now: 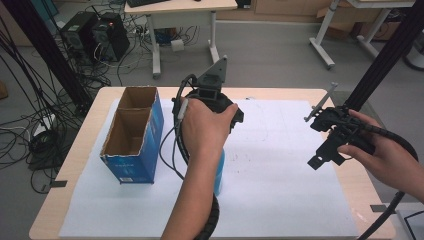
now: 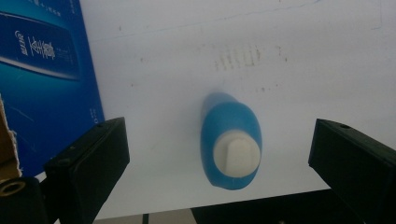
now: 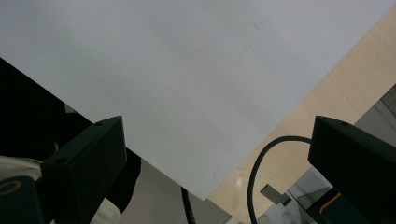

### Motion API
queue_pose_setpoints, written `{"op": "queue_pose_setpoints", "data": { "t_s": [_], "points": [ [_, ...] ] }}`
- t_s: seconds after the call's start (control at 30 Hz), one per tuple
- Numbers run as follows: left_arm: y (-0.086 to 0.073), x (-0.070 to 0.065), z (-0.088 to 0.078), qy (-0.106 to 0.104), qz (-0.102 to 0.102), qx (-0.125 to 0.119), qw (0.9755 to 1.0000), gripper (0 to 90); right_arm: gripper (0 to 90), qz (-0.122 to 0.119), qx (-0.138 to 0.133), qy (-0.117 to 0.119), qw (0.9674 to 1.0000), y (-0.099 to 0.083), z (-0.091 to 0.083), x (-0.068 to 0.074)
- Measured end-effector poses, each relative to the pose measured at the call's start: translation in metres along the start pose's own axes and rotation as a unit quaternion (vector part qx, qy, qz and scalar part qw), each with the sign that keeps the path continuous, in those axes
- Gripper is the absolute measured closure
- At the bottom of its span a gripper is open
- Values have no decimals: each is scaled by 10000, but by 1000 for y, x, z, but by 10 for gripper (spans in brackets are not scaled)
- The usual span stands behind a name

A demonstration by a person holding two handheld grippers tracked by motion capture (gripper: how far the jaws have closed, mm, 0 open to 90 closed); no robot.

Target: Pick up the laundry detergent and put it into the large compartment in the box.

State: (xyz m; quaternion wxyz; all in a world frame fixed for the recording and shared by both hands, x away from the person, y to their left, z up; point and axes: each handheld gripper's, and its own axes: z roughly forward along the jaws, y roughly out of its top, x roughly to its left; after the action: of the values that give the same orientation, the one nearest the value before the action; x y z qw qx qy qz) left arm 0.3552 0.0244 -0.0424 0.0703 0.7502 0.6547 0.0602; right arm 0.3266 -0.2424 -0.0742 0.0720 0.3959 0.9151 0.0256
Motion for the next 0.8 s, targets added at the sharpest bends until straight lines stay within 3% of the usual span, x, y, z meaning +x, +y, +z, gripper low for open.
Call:
{"op": "queue_pose_setpoints", "data": {
  "t_s": [0.47, 0.8],
  "points": [
    [0, -6, 2, 5, 39, 103, 9999, 54, 41, 39, -31, -47, 10000, -8, -5, 1],
    [3, -7, 13, -46, 18, 190, 9998, 54, 41, 43, -18, 2, 10000, -10, -1, -2]
  ]
}}
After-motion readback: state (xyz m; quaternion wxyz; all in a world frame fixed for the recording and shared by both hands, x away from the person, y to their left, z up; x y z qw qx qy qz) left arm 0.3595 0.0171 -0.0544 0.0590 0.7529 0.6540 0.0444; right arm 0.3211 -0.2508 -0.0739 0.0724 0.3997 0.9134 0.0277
